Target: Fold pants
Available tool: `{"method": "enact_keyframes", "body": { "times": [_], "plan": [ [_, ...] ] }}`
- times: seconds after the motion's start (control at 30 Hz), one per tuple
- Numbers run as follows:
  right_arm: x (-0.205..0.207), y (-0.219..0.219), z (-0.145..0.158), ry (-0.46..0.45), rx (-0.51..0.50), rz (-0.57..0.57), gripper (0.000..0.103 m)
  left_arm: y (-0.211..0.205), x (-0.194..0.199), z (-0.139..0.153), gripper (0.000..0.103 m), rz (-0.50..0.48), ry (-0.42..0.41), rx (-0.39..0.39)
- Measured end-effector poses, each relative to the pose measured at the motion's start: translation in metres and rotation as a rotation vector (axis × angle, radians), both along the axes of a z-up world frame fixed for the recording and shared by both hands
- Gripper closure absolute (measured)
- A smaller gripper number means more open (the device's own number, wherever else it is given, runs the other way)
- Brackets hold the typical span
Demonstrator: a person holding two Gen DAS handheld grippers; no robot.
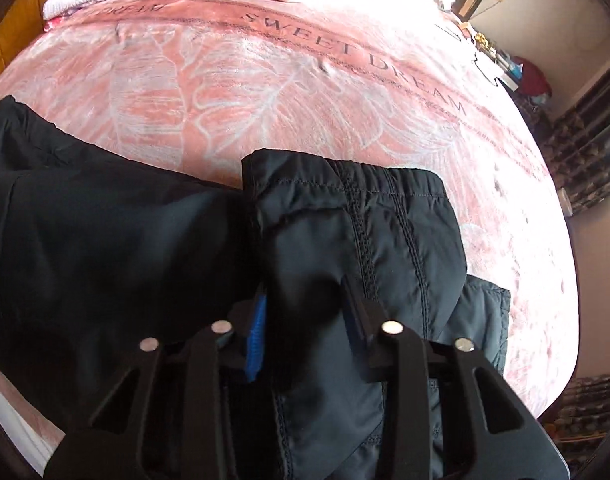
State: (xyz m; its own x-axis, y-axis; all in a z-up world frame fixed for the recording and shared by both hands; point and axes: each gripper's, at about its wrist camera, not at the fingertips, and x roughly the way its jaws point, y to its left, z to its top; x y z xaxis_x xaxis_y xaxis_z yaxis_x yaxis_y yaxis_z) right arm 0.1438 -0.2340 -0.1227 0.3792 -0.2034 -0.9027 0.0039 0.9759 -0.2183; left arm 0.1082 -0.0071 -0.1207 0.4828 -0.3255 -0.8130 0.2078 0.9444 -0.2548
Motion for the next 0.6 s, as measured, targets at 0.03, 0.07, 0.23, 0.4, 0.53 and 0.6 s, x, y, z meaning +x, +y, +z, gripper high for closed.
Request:
{"method": "enact_keyframes", "body": {
  "times": [0.03, 0.07, 0.23, 0.4, 0.53, 0.6],
  "plan": [
    [-0.005, -0.005, 0.008, -0.029, 0.029, -0.006, 0.092, -0.001, 0.0, -0.005, 0.007, 0.005, 0.007, 0.01],
    [-0.013, -0.012, 0.019, -0.072, 0.066, -0.011, 0.095, -0.002, 0.001, -0.01, 0.007, 0.009, 0.013, 0.02],
    [-0.062, -0.063, 0.068, -0.225, 0.218, -0.099, 0.098, -0.008, -0.004, -0.02, 0.007, 0.008, 0.01, 0.077],
    [-0.123, -0.123, 0.069, -0.223, 0.279, -0.223, 0.092, -0.016, -0.008, -0.021, 0.007, -0.016, -0.001, 0.129],
    [-0.155, -0.155, 0.036, -0.131, 0.203, -0.301, 0.07, -0.022, -0.009, -0.021, 0.007, -0.018, -0.001, 0.152],
    [-0.166, -0.171, 0.017, -0.074, 0.253, -0.343, 0.069, -0.025, -0.007, -0.02, 0.007, -0.018, -0.001, 0.161]
  ]
}}
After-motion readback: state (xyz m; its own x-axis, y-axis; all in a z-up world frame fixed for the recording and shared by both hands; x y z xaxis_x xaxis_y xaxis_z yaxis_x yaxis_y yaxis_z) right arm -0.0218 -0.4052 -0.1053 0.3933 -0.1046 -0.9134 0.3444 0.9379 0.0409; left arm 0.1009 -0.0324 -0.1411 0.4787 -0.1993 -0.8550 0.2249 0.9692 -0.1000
